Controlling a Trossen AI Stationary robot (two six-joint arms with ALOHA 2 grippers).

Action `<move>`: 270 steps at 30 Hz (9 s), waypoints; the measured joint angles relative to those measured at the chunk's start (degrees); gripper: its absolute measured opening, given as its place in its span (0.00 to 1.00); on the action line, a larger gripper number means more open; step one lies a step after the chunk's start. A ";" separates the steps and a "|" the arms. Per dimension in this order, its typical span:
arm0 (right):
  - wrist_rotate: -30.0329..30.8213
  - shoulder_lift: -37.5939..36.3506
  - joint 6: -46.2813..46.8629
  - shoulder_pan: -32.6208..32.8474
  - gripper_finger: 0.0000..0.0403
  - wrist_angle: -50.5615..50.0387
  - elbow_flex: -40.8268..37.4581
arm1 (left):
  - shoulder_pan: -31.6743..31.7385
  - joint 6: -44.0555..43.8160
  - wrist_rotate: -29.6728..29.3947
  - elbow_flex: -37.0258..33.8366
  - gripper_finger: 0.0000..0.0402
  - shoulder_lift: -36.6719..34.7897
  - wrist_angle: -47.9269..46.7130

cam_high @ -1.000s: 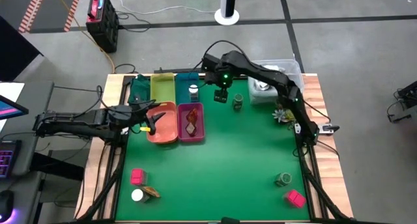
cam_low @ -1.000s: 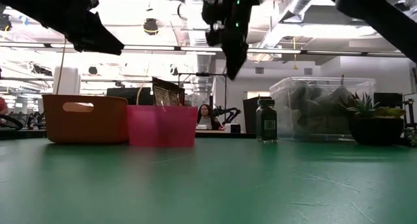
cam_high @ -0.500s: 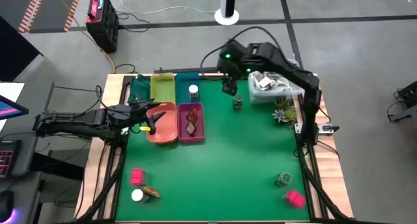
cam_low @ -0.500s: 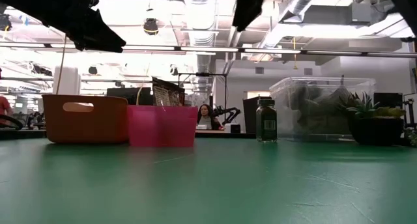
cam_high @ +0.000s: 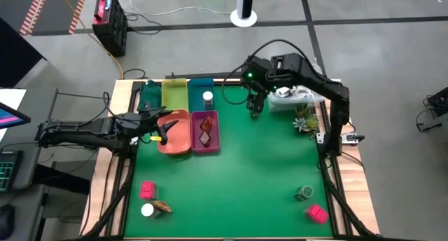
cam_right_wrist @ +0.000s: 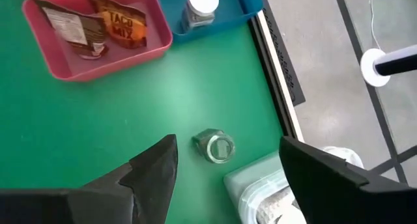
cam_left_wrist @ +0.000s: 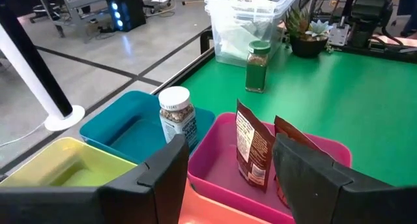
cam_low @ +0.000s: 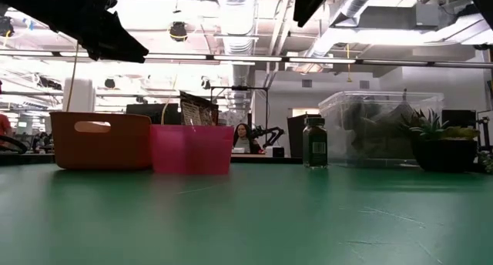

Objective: Sort spices by type
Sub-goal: Put the bottom green seasoning bottle into the yellow bin

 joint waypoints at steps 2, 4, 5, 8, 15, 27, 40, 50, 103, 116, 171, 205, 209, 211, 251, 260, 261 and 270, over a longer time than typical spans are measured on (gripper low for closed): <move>0.02 0.00 0.16 0.63 0.74 0.03 0.00 | -0.02 -0.09 0.01 0.00 0.53 -0.02 0.00; 0.01 0.00 0.16 0.89 0.74 0.05 0.00 | 0.00 -0.20 0.01 0.00 0.53 0.00 0.00; 0.00 0.00 0.16 0.86 0.74 0.05 0.00 | -0.01 -0.22 0.00 0.00 0.53 -0.01 0.00; 0.02 0.00 0.16 0.47 0.74 0.05 0.00 | 0.00 -0.24 0.02 0.00 0.53 -0.02 -0.06; 0.00 -2.05 -1.41 0.08 0.74 1.70 0.35 | -0.02 -0.46 0.28 0.00 0.53 0.00 -0.13; 1.57 -17.80 2.58 -0.57 0.74 0.01 0.26 | 0.00 -0.51 0.28 0.00 0.53 0.00 -0.11; 2.45 -35.60 7.19 0.78 0.74 0.24 -13.24 | -0.01 -1.31 0.28 0.00 0.53 0.00 -0.01; 5.69 -48.93 8.85 2.23 0.74 15.11 -37.37 | -0.02 -1.94 0.26 0.00 0.53 0.00 0.00; 0.77 -44.17 66.90 58.15 0.70 26.72 -79.07 | -0.01 -11.00 0.25 0.00 0.53 0.04 -1.17; 3.87 -26.87 76.34 70.48 0.70 12.19 -62.51 | -0.01 -12.15 0.24 -0.01 0.53 0.04 2.02; -4.89 -21.22 85.84 73.03 0.70 16.10 -66.66 | -13.79 -14.29 -4.31 -2.32 0.53 6.05 18.03; -13.52 -23.63 84.42 74.63 0.70 18.75 -68.78 | -13.81 -16.25 -4.24 -2.29 0.53 6.04 15.56; -12.91 -21.88 81.39 72.91 0.70 18.79 -68.78 | -13.81 -16.35 -4.20 -2.29 0.53 6.05 15.54; -12.88 -20.85 79.22 71.87 0.70 18.76 -68.78 | -13.81 -16.40 -4.19 -2.29 0.53 6.05 15.54; -14.72 -19.43 58.11 57.99 0.54 23.09 -72.98 | -13.84 -16.68 -4.04 -2.29 0.53 6.05 14.71; -15.59 -19.41 50.68 52.19 0.54 21.95 -70.50 | -13.84 -10.51 -4.07 -2.29 0.53 6.05 16.66; -14.95 -19.41 48.85 50.91 0.54 21.18 -69.81 | -13.84 -9.00 -4.07 -2.29 0.53 6.05 17.23; -7.24 -19.41 25.57 32.00 0.54 17.65 -60.95 | -13.75 0.03 -13.07 -2.29 0.53 6.05 20.87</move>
